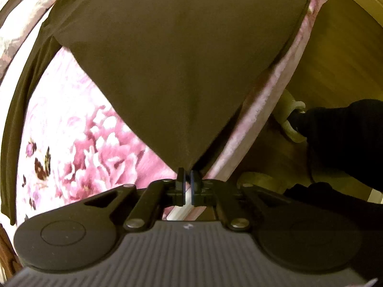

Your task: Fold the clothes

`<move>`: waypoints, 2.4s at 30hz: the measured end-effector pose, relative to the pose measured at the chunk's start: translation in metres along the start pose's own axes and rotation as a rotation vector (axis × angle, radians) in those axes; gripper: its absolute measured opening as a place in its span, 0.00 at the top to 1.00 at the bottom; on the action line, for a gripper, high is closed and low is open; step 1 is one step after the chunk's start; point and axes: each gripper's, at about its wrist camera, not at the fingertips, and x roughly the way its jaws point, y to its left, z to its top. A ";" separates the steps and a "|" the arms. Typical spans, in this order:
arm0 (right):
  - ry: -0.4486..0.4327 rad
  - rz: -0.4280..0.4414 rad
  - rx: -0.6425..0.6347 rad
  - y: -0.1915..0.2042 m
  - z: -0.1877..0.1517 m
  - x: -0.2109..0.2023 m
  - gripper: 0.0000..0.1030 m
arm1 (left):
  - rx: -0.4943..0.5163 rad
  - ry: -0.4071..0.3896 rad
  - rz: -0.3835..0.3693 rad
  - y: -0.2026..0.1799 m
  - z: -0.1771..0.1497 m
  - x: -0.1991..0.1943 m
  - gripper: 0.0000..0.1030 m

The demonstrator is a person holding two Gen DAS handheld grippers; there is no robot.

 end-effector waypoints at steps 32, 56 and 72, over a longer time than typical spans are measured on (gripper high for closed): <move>0.154 -0.181 -0.054 0.037 -0.004 -0.019 0.96 | -0.634 -0.005 -0.226 0.063 -0.011 0.016 0.96; 0.140 -0.196 0.033 0.070 -0.009 -0.041 0.33 | -0.575 -0.017 -0.128 0.091 -0.042 -0.030 0.90; 0.087 0.010 -0.048 0.187 0.040 -0.039 0.33 | -0.634 -0.078 0.152 0.176 -0.069 -0.104 0.72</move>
